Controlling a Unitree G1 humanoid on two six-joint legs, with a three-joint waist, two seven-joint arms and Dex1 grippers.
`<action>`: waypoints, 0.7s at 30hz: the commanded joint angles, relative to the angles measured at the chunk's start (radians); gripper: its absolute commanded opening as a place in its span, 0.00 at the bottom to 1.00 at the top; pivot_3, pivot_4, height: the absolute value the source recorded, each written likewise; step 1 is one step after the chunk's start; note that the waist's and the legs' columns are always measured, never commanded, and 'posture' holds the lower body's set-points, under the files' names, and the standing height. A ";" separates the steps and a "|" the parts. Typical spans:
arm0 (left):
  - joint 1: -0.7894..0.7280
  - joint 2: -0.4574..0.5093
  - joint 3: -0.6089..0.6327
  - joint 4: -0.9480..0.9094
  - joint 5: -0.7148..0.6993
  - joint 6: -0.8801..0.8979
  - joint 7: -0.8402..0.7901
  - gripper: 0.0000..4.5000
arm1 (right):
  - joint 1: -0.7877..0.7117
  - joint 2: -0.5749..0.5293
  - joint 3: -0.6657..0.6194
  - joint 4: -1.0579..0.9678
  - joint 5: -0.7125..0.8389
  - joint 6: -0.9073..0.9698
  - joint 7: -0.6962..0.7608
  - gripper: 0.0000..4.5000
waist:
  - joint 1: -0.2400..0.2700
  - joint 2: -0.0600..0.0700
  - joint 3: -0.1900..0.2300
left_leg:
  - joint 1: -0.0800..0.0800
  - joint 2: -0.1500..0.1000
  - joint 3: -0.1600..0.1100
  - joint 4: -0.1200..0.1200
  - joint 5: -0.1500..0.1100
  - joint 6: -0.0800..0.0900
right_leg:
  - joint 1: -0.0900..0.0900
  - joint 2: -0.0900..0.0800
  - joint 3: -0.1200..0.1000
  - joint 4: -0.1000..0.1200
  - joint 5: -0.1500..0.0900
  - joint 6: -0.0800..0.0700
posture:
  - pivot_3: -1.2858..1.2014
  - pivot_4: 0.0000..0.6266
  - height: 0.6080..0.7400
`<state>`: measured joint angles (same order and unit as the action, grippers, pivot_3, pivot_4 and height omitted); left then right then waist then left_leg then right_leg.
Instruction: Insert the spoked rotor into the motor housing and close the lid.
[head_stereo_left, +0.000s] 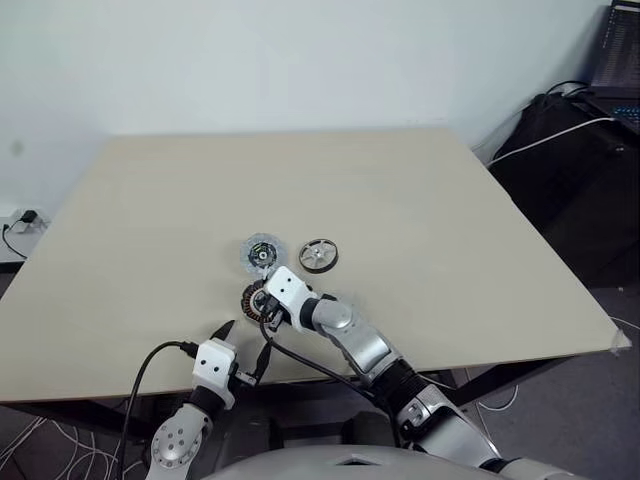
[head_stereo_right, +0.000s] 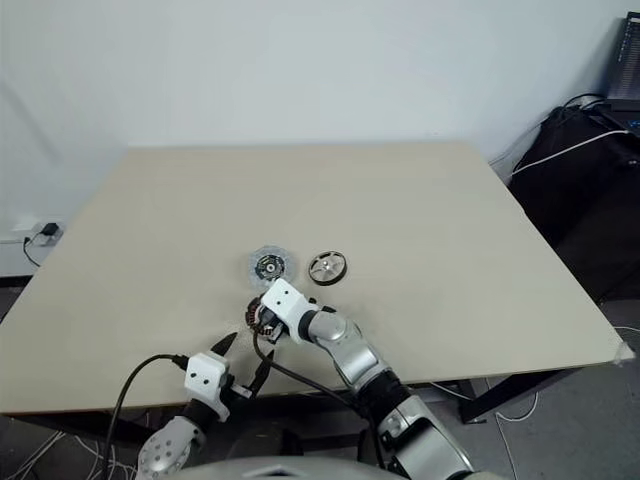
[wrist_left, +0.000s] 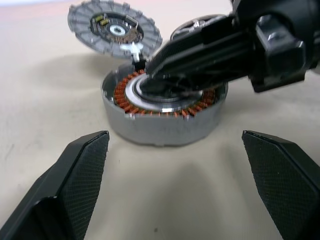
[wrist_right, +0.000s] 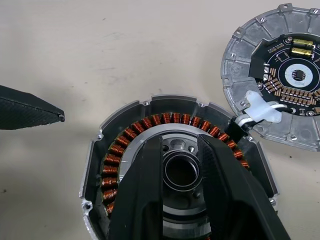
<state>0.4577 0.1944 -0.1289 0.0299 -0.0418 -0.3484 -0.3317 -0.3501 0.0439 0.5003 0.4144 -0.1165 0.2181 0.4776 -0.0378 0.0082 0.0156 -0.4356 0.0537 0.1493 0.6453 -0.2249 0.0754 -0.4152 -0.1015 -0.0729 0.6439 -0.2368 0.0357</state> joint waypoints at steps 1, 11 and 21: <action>-0.003 -0.005 -0.008 -0.054 0.001 0.009 0.003 1.00 | -0.024 0.018 -0.021 -0.006 0.011 -0.022 0.008 0.32 | 0.000 0.000 0.000 | 0.000 0.000 0.000 0.000 0.000 0.000 | 0.000 0.000 0.000 0.000 0.000 0.000 | 0.52 0.00 1.00; -0.009 -0.011 -0.017 -0.075 0.003 0.035 0.004 1.00 | 0.007 0.006 -0.043 -0.139 0.042 0.021 0.047 0.49 | 0.000 0.000 0.000 | 0.000 0.001 0.000 0.000 0.000 -0.001 | -0.001 0.000 0.000 0.000 0.000 0.000 | 0.52 0.00 1.00; -0.016 -0.009 -0.026 -0.085 0.000 0.048 0.000 1.00 | 0.008 -0.037 0.007 -0.212 -0.066 0.091 -0.018 0.00 | 0.001 0.000 0.000 | 0.000 0.001 0.000 0.000 0.000 -0.001 | -0.001 0.000 0.000 0.000 0.000 0.000 | 0.52 0.00 1.00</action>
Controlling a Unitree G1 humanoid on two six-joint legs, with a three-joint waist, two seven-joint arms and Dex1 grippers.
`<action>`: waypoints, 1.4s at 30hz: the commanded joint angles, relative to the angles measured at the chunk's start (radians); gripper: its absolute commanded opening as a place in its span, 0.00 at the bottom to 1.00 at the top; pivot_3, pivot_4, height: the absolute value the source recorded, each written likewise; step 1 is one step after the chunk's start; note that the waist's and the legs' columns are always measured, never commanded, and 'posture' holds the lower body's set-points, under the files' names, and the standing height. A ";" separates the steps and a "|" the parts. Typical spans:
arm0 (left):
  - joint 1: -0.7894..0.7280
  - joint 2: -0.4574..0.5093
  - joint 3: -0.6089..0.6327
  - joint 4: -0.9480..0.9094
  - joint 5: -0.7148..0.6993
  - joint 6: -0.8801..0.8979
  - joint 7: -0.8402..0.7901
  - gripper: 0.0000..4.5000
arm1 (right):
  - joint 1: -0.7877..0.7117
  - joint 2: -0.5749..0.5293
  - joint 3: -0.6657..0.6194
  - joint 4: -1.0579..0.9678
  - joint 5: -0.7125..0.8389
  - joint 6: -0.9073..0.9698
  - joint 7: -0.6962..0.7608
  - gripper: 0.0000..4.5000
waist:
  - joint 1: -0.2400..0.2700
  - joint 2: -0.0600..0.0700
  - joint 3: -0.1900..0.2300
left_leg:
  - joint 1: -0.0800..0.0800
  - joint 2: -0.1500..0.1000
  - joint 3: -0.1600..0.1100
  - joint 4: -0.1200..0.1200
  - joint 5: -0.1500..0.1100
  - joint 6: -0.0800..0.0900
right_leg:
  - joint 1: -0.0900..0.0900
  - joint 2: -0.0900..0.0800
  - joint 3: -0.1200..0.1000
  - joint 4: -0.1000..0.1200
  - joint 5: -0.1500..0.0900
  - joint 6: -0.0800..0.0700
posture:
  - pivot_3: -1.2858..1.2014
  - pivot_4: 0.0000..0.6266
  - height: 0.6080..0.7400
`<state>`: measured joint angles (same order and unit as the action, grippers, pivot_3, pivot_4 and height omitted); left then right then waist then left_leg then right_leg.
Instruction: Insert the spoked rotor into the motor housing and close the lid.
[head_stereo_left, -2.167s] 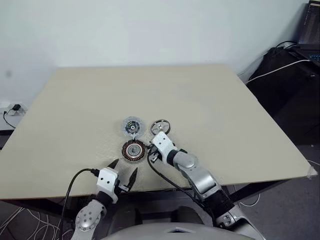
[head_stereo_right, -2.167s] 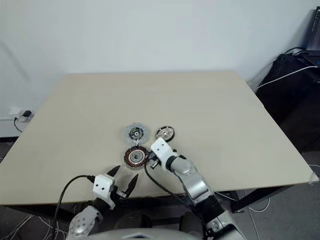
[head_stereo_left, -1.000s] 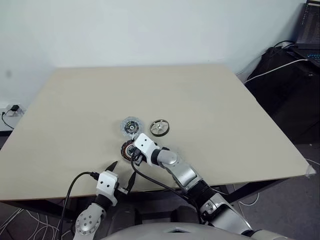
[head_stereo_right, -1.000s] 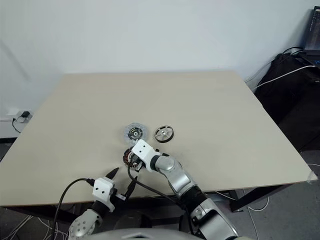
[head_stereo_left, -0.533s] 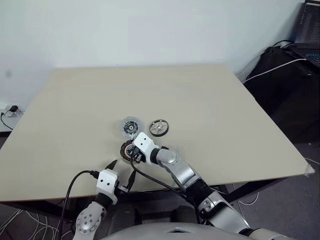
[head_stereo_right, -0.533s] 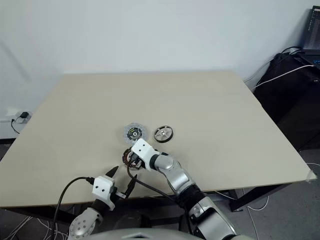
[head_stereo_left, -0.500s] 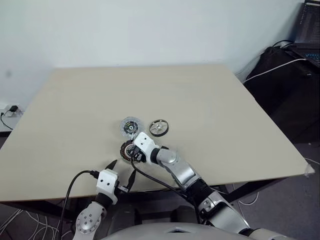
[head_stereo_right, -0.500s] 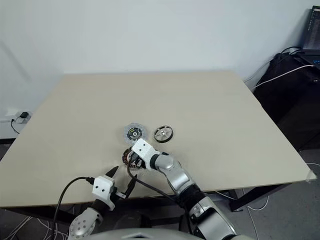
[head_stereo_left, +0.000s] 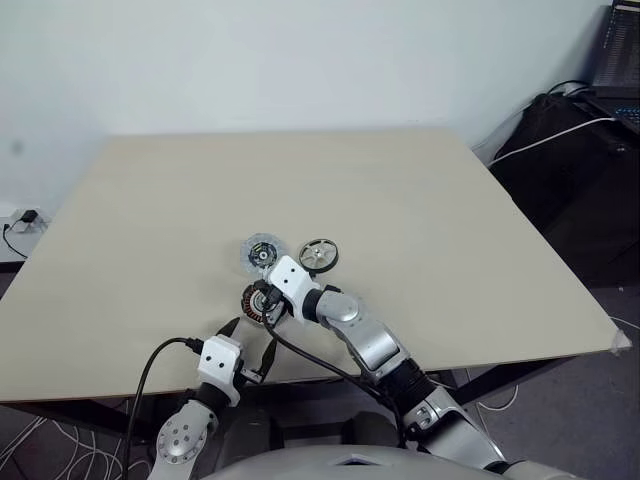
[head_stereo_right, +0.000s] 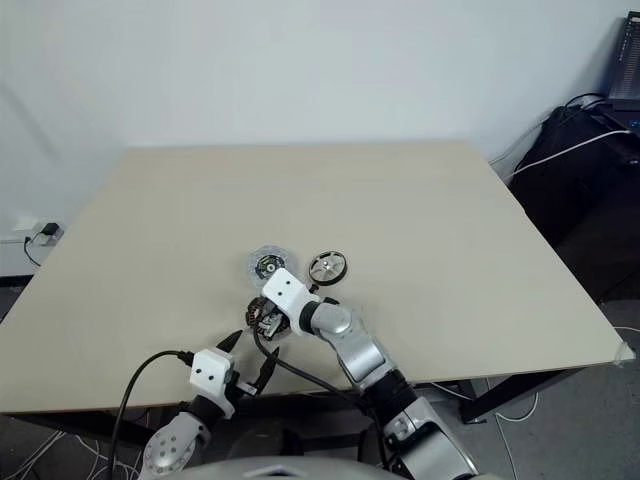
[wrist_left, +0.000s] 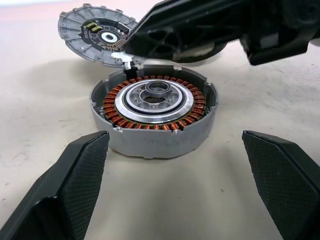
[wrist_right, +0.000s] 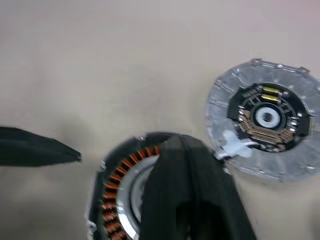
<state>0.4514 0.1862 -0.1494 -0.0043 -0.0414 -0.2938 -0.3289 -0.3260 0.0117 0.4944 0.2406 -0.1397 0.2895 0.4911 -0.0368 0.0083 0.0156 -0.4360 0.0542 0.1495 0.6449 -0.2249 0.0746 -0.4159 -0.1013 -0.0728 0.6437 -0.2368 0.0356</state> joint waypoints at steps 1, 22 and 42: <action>-0.010 0.000 -0.005 -0.051 -0.001 -0.007 -0.003 1.00 | -0.018 -0.010 0.019 -0.040 -0.058 0.035 -0.038 0.00 | 0.000 0.000 0.000 | 0.000 0.000 0.000 0.000 0.000 0.000 | 0.000 0.000 0.000 0.000 0.000 0.000 | 0.52 0.00 1.00; -0.008 0.003 0.000 -0.045 -0.005 -0.008 -0.003 1.00 | -0.018 -0.030 0.043 -0.086 -0.096 0.155 -0.020 0.00 | 0.000 0.000 0.000 | -0.001 0.000 0.000 0.000 0.000 0.000 | -0.001 0.000 0.000 0.000 0.000 0.000 | 0.52 0.00 1.00; -0.012 0.000 -0.004 -0.055 -0.004 0.010 -0.002 1.00 | -0.009 -0.025 0.037 -0.102 -0.074 0.099 -0.018 0.00 | 0.000 0.000 0.000 | -0.001 0.000 0.000 0.000 0.000 0.000 | -0.001 0.000 0.000 0.000 0.000 0.000 | 0.52 0.00 1.00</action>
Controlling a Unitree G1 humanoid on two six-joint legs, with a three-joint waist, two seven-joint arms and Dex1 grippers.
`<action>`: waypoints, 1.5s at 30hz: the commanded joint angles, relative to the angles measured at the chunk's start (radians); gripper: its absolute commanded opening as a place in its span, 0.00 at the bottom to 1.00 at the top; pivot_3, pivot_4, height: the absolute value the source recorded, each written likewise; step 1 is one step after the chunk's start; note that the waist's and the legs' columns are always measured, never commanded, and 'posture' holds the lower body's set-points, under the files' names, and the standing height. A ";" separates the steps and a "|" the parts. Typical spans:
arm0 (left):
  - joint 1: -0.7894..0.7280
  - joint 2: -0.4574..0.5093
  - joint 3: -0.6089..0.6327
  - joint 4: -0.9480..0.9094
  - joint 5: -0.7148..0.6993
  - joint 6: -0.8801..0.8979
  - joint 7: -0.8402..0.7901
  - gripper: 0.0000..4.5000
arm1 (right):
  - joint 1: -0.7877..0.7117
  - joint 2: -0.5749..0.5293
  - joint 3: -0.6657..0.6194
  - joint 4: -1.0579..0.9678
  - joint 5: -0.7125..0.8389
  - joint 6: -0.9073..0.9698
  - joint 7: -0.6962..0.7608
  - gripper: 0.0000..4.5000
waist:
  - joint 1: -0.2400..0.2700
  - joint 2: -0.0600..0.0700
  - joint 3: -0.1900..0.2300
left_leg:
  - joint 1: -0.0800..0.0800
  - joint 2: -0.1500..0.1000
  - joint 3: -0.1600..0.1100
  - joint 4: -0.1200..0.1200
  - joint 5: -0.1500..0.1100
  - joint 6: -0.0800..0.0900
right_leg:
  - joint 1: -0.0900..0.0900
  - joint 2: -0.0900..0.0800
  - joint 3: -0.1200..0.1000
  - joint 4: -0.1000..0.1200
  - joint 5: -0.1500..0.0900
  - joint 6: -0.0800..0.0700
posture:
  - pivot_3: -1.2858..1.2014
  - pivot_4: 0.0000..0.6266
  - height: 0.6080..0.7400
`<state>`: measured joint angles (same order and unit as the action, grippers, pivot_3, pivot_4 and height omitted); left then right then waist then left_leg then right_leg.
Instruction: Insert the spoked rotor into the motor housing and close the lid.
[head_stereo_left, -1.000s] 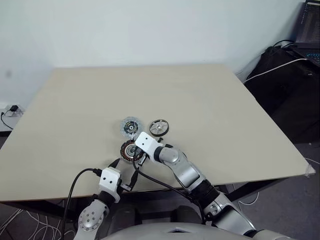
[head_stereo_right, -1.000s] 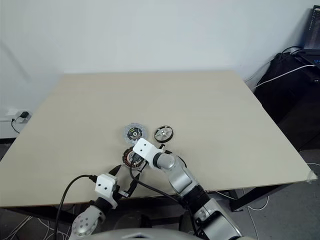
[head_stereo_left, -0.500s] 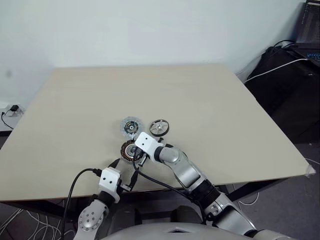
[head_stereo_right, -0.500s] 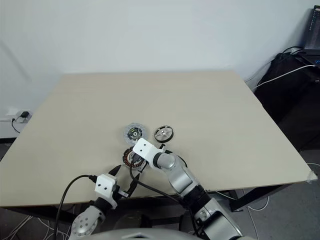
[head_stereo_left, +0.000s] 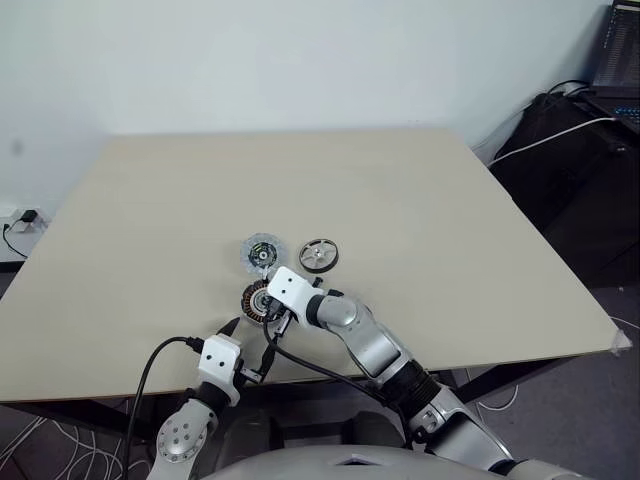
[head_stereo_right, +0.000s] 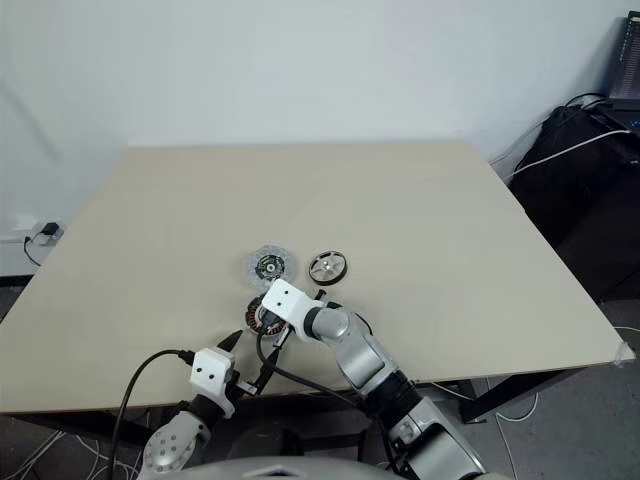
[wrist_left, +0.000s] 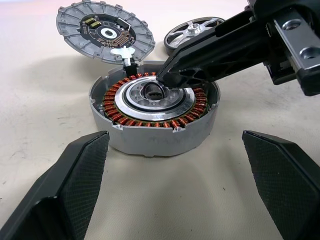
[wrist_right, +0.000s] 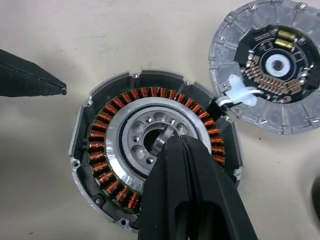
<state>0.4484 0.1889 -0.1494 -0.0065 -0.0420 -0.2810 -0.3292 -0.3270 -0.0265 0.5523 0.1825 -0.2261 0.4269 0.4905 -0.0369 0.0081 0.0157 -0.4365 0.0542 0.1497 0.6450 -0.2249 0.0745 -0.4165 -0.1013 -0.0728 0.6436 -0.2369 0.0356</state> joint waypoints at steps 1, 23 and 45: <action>-0.009 -0.003 -0.005 -0.054 -0.003 -0.002 -0.002 1.00 | -0.008 0.014 -0.022 -0.044 0.016 -0.044 -0.017 0.00 | 0.000 0.000 0.000 | 0.000 0.000 0.000 0.000 0.000 0.000 | 0.000 0.000 0.000 0.000 0.000 0.000 | 0.52 0.00 1.00; -0.002 -0.004 -0.001 -0.054 -0.005 -0.006 0.000 1.00 | -0.008 0.023 0.009 0.021 0.030 -0.054 0.006 0.00 | 0.000 0.000 0.000 | 0.000 0.000 0.000 0.000 0.000 0.000 | 0.000 0.000 0.000 0.000 0.000 0.000 | 0.52 0.00 1.00; -0.004 0.002 -0.001 -0.062 -0.009 0.004 -0.013 1.00 | 0.001 0.007 -0.030 0.021 0.042 -0.051 -0.017 0.00 | 0.000 0.000 0.000 | 0.000 0.000 0.000 0.000 0.000 0.000 | 0.000 0.000 0.000 0.000 0.000 0.000 | 0.52 0.00 1.00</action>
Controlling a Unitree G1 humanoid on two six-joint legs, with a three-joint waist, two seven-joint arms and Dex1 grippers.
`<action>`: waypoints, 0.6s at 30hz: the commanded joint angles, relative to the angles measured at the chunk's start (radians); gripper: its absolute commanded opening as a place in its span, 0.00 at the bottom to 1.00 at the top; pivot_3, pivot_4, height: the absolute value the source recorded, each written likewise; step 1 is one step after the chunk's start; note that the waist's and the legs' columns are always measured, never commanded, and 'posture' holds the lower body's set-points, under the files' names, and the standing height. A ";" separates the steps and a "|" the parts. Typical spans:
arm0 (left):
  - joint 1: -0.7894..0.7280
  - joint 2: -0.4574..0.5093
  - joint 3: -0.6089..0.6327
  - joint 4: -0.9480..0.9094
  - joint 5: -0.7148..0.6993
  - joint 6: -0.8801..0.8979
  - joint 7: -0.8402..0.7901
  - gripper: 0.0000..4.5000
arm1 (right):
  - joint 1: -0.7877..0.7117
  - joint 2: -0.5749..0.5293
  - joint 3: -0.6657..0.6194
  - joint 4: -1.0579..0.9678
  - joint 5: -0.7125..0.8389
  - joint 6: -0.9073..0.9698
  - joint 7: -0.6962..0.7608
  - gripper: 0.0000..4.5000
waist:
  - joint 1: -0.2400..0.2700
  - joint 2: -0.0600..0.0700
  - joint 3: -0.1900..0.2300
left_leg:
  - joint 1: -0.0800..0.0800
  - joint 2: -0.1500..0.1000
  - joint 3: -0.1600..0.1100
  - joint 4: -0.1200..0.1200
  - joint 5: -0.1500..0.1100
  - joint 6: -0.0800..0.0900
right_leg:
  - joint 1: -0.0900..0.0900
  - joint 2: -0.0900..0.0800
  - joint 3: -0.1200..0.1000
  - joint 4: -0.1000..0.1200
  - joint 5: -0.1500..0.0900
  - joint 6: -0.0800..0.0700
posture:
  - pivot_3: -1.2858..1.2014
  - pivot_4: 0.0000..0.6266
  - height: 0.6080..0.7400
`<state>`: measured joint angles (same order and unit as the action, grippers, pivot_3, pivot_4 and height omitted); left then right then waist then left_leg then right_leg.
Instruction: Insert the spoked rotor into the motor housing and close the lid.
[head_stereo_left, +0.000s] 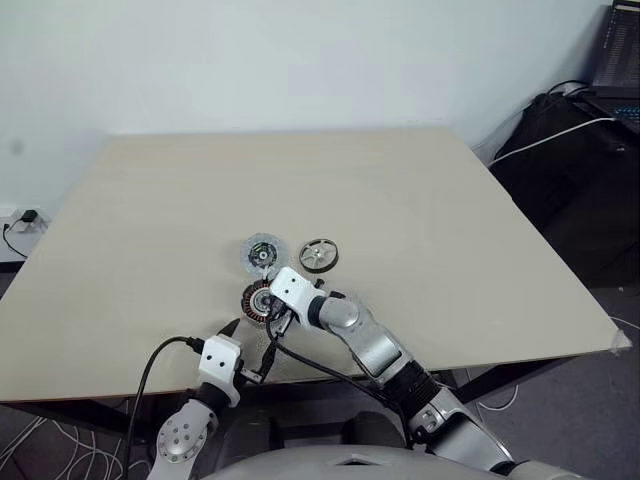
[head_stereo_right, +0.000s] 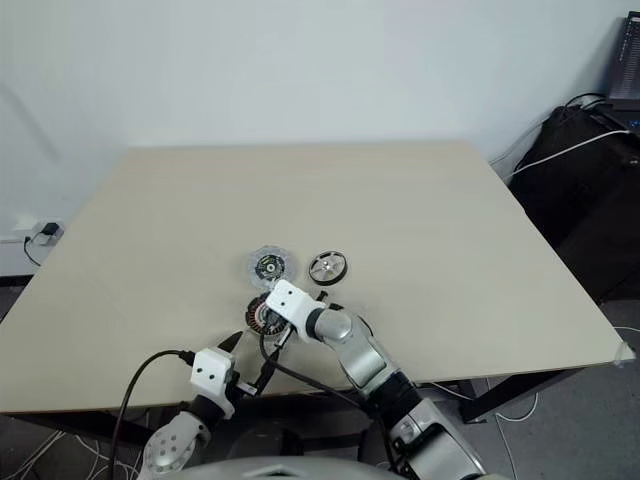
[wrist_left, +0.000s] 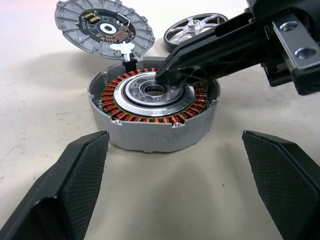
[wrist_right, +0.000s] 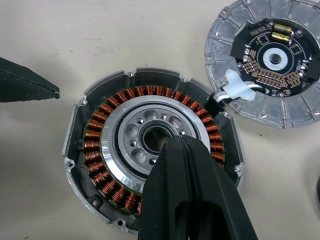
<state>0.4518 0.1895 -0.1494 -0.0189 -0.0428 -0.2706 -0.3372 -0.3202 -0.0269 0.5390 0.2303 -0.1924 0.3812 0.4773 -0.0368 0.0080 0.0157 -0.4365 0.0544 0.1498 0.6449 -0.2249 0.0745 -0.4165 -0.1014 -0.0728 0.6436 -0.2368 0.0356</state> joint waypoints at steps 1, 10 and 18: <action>-0.008 0.001 -0.002 -0.051 -0.008 -0.004 -0.005 1.00 | -0.003 0.009 -0.018 -0.033 0.014 -0.012 -0.002 0.00 | 0.000 0.000 0.000 | 0.000 0.000 0.000 0.000 0.000 0.000 | 0.000 0.000 0.000 0.000 0.000 0.000 | 0.52 0.00 1.00; -0.002 0.001 -0.003 -0.075 -0.003 0.009 0.000 1.00 | -0.001 0.046 -0.055 -0.059 0.064 -0.103 -0.022 0.00 | 0.000 0.000 0.000 | 0.000 0.000 0.000 0.000 0.000 0.000 | 0.000 0.000 0.000 0.000 0.000 0.000 | 0.52 0.00 1.00; -0.009 -0.007 0.001 -0.115 -0.014 0.032 0.010 1.00 | 0.035 0.030 -0.193 -0.147 0.123 -0.092 -0.087 0.00 | 0.001 0.000 0.000 | -0.001 0.000 0.000 0.000 0.000 0.000 | 0.000 0.000 0.000 0.000 0.000 0.000 | 0.52 0.00 1.00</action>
<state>0.4548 0.1871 -0.1488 -0.0858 -0.0480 -0.2405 -0.3284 -0.2868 0.0094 0.3942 0.1379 -0.0895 0.2754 0.4102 -0.0355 0.0078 0.0162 -0.4371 0.0546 0.1502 0.6450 -0.2249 0.0745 -0.4166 -0.1013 -0.0728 0.6432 -0.2368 0.0357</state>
